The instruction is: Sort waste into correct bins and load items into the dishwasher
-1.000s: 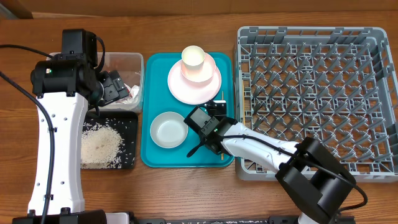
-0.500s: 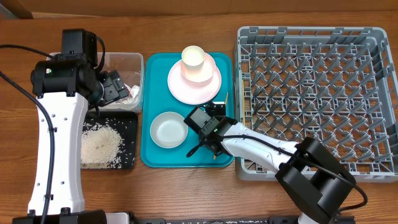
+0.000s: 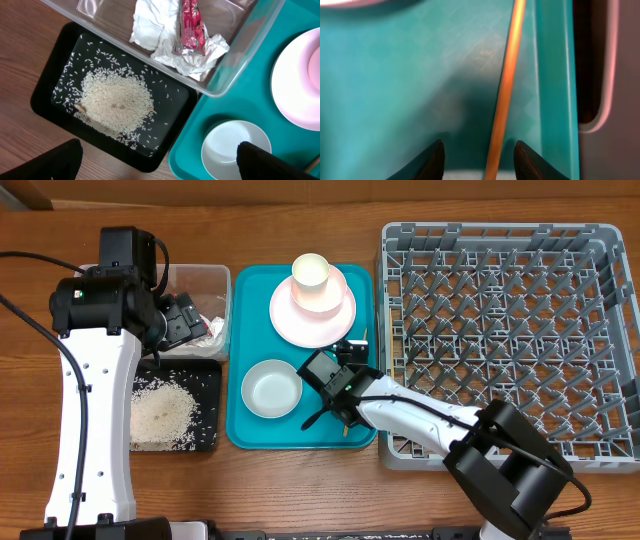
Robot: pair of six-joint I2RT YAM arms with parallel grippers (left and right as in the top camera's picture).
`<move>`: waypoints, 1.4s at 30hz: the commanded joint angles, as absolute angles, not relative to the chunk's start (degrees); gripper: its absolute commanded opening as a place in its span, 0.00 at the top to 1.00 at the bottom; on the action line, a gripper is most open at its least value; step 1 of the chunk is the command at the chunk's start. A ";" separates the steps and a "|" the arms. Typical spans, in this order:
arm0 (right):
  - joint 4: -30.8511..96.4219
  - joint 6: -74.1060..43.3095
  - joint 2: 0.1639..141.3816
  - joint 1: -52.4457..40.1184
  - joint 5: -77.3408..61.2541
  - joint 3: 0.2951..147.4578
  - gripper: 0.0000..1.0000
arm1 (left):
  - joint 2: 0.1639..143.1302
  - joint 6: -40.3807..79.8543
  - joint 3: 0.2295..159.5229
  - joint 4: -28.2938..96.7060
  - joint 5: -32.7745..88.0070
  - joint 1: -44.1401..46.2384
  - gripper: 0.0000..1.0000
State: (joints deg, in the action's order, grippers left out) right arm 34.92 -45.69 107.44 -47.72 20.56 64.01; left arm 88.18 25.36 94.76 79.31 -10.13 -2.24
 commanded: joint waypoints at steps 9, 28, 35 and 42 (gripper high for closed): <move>33.78 -49.80 107.50 -47.37 21.76 63.68 0.53 | 88.29 25.54 95.31 79.24 -10.50 -2.22 0.00; 32.60 -49.80 107.50 -47.37 21.80 63.68 0.53 | 88.29 25.54 95.31 79.24 -10.50 -2.22 0.00; 32.60 -49.80 107.50 -47.37 21.82 63.68 0.53 | 88.29 25.54 95.31 79.24 -10.50 -2.24 0.00; 32.58 -49.84 107.57 -47.37 21.80 63.59 0.53 | 88.29 25.54 95.31 79.24 -10.50 -2.22 0.00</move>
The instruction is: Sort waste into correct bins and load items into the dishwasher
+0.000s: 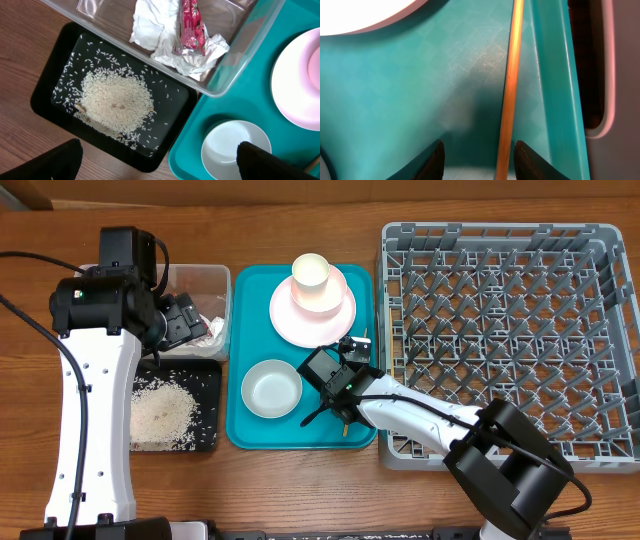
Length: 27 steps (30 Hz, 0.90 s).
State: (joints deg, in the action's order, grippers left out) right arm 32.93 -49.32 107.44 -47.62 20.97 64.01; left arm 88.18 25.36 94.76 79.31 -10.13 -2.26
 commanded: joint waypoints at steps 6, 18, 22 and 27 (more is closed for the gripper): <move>29.82 -51.29 107.83 -47.37 21.78 60.66 0.53 | 88.29 25.54 95.31 79.24 -10.50 -2.22 0.00; 24.25 -51.03 107.81 -47.40 16.38 59.64 0.60 | 88.29 25.54 95.31 79.24 -10.50 -2.22 0.00; 24.64 -50.78 107.81 -47.37 16.51 59.64 0.60 | 88.29 25.54 95.31 79.24 -10.50 -2.22 0.00; 24.77 -50.78 107.81 -46.94 20.71 59.61 0.60 | 88.29 25.54 95.31 79.24 -10.50 -2.22 0.00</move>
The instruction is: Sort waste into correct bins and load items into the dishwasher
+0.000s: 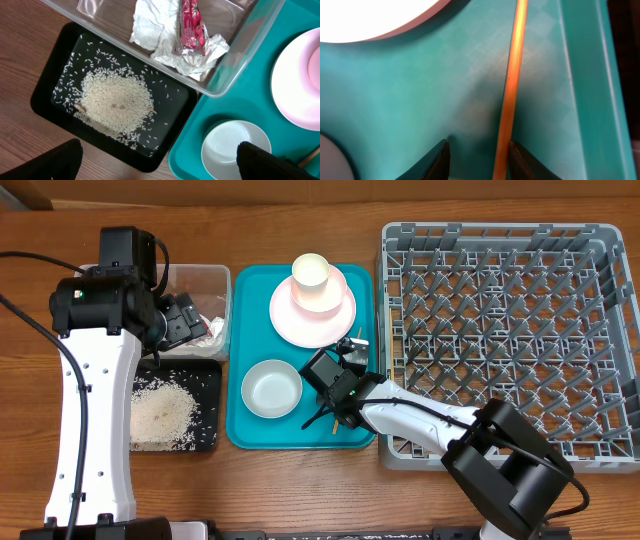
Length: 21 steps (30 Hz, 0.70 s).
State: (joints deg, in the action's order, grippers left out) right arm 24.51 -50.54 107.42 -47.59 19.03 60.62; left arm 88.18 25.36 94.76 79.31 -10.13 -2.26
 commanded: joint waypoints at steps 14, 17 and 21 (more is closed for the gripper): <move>24.49 -51.07 110.43 -46.11 20.47 59.57 0.63 | 88.29 25.54 95.31 79.24 -10.50 -2.22 0.00; 25.23 -51.13 110.93 -46.19 20.47 59.59 0.78 | 88.29 25.54 95.31 79.24 -10.50 -2.24 0.00; 25.91 -51.33 110.34 -46.48 20.47 59.70 0.88 | 88.29 25.54 95.31 79.24 -10.50 -2.24 0.00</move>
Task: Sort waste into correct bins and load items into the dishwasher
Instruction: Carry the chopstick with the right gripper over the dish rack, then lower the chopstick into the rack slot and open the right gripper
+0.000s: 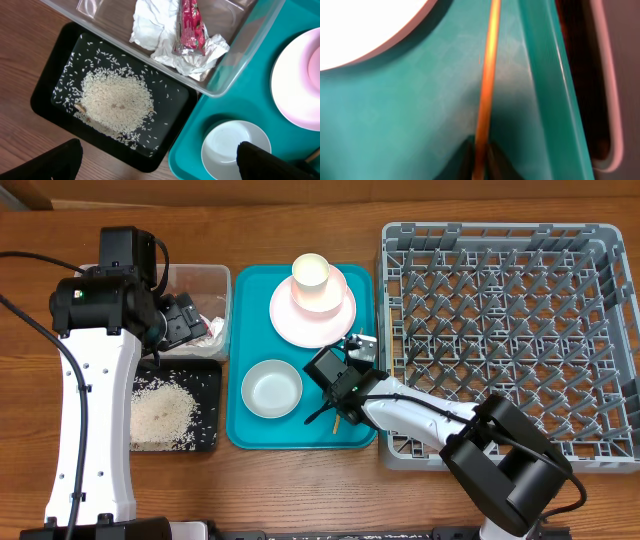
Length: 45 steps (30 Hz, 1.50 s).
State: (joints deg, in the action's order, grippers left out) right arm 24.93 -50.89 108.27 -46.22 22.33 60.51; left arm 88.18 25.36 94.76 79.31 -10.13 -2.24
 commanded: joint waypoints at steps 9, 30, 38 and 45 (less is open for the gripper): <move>30.70 -50.57 104.38 -46.44 20.49 62.74 0.94 | 88.29 25.54 95.31 79.24 -10.50 -2.22 0.00; 46.50 -30.96 84.82 -30.37 20.18 68.53 0.96 | 88.29 25.54 95.31 79.24 -10.50 -2.22 0.00; 46.15 -22.41 89.01 -25.63 11.46 68.42 0.96 | 88.29 25.54 95.31 79.24 -10.50 -2.22 0.00; 46.15 -22.02 91.29 -25.65 11.22 68.27 0.96 | 88.29 25.54 95.31 79.24 -10.50 -2.22 0.00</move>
